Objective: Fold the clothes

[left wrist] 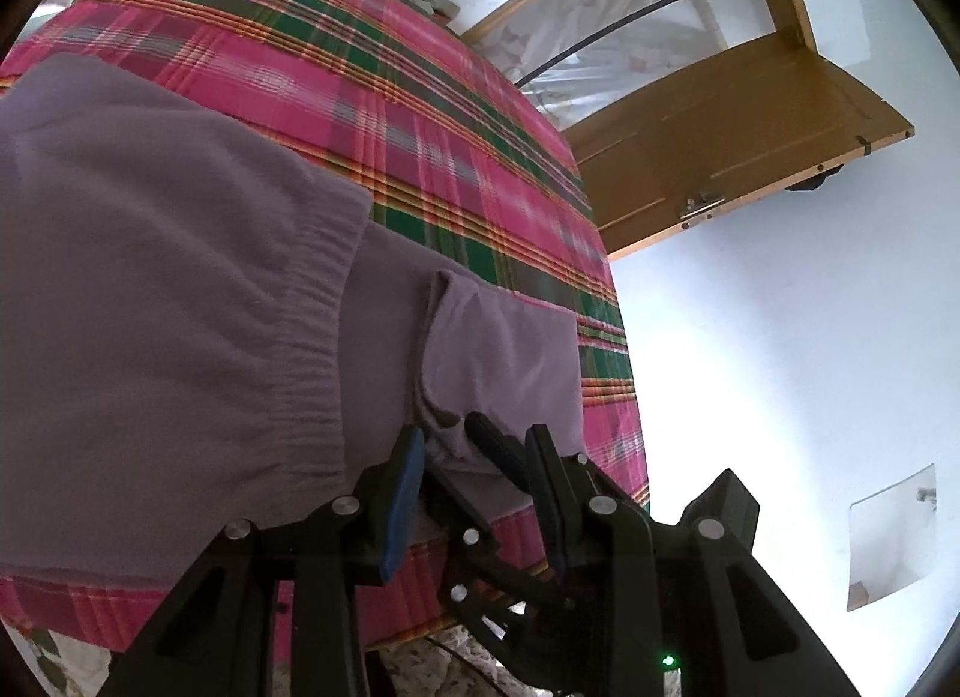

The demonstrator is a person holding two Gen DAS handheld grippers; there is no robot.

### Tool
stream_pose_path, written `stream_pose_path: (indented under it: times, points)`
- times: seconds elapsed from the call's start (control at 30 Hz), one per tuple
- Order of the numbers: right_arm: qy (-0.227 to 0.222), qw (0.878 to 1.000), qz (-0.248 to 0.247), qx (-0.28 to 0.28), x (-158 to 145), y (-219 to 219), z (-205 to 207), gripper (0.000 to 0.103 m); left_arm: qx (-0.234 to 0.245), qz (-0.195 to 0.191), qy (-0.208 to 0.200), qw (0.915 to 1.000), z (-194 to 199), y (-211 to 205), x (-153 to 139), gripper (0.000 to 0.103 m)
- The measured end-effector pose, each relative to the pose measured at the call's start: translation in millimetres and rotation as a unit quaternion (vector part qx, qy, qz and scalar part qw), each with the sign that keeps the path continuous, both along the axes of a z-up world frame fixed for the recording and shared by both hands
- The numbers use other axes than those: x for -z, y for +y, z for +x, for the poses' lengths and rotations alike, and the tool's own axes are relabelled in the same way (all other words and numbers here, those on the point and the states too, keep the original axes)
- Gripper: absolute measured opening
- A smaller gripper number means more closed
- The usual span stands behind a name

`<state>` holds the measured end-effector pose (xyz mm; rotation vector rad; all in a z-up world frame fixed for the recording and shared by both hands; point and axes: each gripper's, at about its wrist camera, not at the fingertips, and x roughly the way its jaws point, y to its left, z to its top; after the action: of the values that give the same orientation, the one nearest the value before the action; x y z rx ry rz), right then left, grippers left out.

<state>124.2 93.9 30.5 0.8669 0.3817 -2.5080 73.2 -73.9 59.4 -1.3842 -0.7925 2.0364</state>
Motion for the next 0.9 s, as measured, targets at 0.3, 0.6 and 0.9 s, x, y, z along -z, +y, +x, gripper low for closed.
stream_pose_path:
  times: [0.3, 0.6, 0.9]
  points:
    - [0.012, 1.000, 0.004, -0.008, -8, 0, 4, 0.011, -0.012, 0.001, 0.009, 0.9999, 13, -17, -5, 0.035]
    - [0.016, 1.000, 0.007, -0.022, -17, 2, 10, 0.008, -0.044, 0.007, 0.019, 0.9988, 23, -43, -10, 0.035]
    - [-0.033, 0.999, 0.010, -0.026, 6, -4, 5, 0.010, -0.073, -0.002, 0.018, 0.9971, 27, -73, -7, 0.035]
